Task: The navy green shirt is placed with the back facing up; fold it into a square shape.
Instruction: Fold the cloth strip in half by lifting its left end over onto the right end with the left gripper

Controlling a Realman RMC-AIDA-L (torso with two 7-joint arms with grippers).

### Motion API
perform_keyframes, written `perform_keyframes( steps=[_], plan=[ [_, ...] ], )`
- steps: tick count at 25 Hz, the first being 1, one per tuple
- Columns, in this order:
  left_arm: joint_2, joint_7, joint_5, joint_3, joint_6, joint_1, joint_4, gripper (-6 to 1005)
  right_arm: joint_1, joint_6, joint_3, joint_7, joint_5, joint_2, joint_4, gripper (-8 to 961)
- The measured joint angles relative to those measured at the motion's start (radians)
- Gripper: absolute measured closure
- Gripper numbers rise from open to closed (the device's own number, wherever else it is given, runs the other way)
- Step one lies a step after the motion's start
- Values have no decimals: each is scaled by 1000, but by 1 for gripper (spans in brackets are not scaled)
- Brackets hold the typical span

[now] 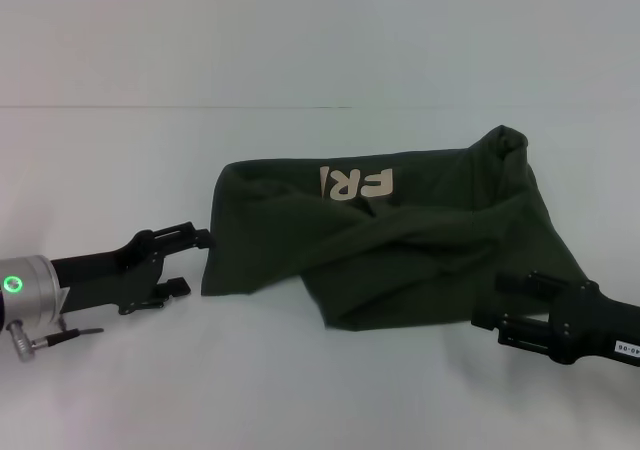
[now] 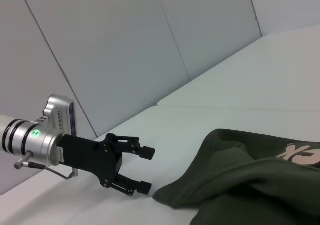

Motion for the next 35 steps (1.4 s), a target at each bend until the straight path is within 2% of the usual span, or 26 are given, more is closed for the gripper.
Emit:
perform_keyframes(
  steps=[6, 19, 27, 35],
  plan=[
    [-16, 4, 1, 1, -5, -6, 1, 109, 1, -5, 5, 0, -21, 3, -4, 176],
    [-34, 8, 2, 10, -6, -15, 3, 108, 2, -6, 3, 1, -23, 6, -5, 176],
    [-15, 6, 2, 2, -14, -8, 6, 109, 1, -8, 2, 2, -23, 6, -5, 177],
    [-10, -22, 37, 8, 4, -12, 0, 108, 0, -11, 2, 2, -23, 6, -5, 177]
  ],
)
